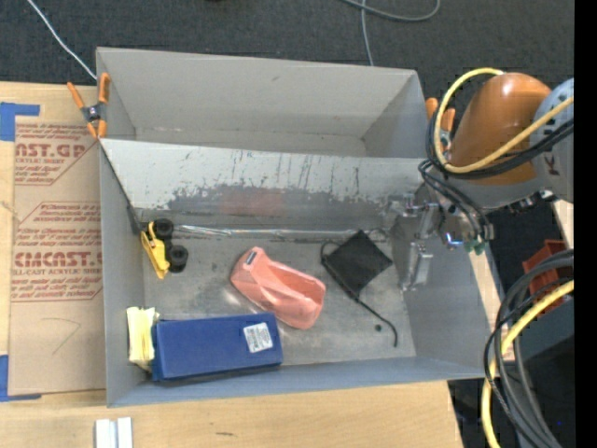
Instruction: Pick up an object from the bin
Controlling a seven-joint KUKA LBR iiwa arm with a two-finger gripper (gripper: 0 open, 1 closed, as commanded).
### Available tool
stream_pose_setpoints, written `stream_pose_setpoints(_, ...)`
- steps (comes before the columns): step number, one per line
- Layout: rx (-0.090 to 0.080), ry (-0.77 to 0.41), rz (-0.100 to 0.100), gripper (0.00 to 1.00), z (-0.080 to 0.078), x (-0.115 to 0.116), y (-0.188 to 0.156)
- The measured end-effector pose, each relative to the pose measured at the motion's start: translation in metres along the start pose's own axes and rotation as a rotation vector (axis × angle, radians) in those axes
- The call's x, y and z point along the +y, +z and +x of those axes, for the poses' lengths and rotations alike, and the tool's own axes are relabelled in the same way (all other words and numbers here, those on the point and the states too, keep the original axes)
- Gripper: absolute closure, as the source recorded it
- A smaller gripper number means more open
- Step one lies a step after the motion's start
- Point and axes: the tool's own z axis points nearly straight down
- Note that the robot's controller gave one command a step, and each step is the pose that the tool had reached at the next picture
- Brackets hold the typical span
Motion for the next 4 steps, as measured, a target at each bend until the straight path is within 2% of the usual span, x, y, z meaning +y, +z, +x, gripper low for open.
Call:
stream_pose_setpoints(1,-0.008,-0.002,0.001,0.0,-0.002,0.001,-0.005)
stream_pose_setpoints(2,-0.002,-0.196,0.0,0.0,-0.009,0.015,0.084)
stream_pose_setpoints(3,-0.011,-0.13,0.002,0.0,-0.012,0.018,0.006)
stream_pose_setpoints(4,-0.003,-0.196,0.0,0.0,-0.009,0.016,0.085)
